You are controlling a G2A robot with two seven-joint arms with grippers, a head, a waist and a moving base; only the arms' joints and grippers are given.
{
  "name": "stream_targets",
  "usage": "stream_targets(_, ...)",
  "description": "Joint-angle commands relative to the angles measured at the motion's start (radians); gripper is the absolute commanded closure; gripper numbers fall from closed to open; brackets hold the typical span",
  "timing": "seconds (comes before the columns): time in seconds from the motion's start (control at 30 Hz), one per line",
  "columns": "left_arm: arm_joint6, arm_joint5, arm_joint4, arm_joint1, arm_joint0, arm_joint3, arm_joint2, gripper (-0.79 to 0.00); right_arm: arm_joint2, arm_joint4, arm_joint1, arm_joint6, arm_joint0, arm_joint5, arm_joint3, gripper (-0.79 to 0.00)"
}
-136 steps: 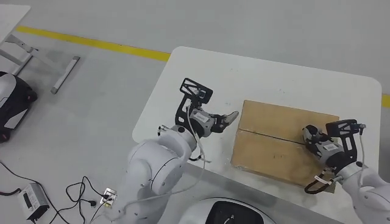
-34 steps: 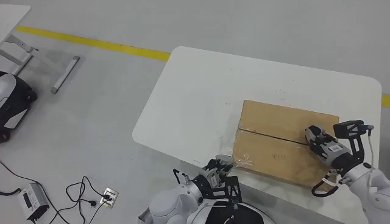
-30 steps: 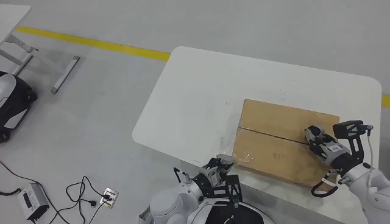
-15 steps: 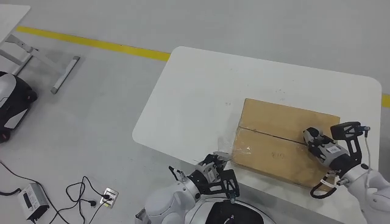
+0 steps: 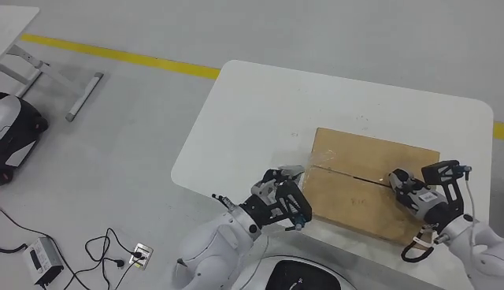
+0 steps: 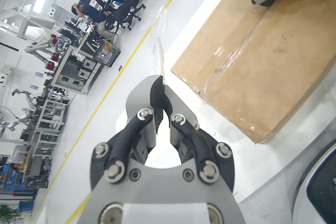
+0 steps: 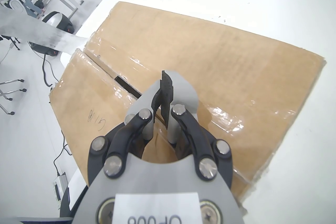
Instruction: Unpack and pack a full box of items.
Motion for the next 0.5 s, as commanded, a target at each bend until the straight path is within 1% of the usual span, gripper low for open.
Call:
stream_targets(0.0,-0.055,-0.018,-0.08,-0.005,-0.032,-0.021,0.015,0.0,0.004,0.0,0.001,0.0,-0.003,0.0,-0.001,0.0)
stream_targets(0.1,-0.101,-0.02,-0.162,-0.012,-0.086,-0.023,0.037,0.0,0.009,-0.002,0.001,0.001,-0.008,0.001,-0.005,0.0)
stream_targets(0.27,-0.144,-0.02,-0.223,-0.021,-0.16,-0.023,0.103,0.0,0.02,-0.015,0.004,0.004,-0.02,0.0,-0.017,0.0)
stream_targets(0.47,-0.179,-0.026,-0.222,-0.029,-0.214,-0.012,0.194,0.0,0.08,-0.008,0.009,-0.023,-0.058,0.007,-0.053,0.0)
